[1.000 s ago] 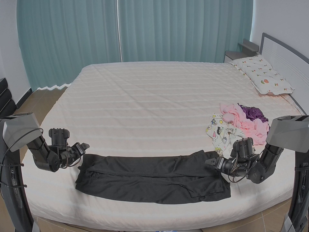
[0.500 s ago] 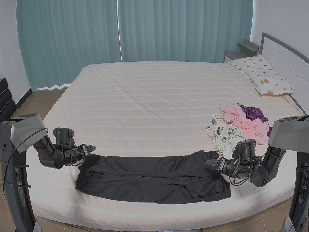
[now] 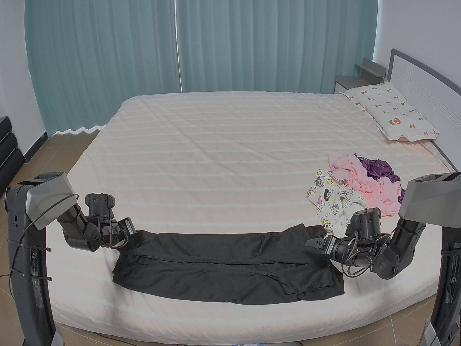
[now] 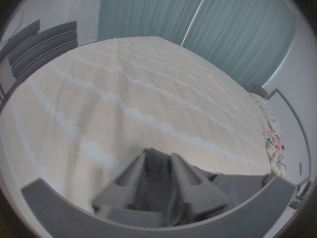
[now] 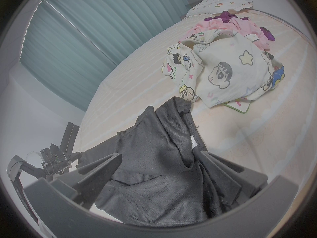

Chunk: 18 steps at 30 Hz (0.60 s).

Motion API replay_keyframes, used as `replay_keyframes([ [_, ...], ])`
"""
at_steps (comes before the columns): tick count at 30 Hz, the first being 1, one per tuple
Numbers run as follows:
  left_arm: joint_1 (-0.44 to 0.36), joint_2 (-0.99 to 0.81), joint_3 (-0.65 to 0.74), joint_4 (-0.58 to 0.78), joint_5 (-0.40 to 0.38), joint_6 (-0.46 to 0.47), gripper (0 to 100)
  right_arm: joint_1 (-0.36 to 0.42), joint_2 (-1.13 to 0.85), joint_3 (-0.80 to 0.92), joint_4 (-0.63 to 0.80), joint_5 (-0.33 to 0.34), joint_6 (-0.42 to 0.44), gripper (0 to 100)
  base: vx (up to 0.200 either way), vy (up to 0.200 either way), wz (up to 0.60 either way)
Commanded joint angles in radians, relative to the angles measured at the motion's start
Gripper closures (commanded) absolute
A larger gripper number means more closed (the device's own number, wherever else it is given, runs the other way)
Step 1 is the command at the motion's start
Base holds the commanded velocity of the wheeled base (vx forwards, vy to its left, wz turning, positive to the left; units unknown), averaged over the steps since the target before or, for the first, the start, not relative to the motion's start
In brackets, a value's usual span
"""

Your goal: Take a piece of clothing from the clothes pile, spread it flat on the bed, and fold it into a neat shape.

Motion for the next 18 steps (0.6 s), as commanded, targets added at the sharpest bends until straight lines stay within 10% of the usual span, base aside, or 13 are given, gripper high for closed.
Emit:
replay_keyframes([
  [1,0.007,0.014,-0.019,-0.002,0.013,-0.007,100,0.0,0.006,-0.001,0.0,0.001,0.001,0,0.0,0.0,0.0],
  [17,0.008,0.008,-0.068,-0.011,0.048,-0.068,100,0.0,0.006,0.001,0.0,0.001,0.001,0,0.0,0.0,0.0],
  [18,0.008,0.008,-0.068,-0.011,0.048,-0.068,0,0.0,0.006,0.001,0.0,0.001,0.001,0,0.0,0.0,0.0],
])
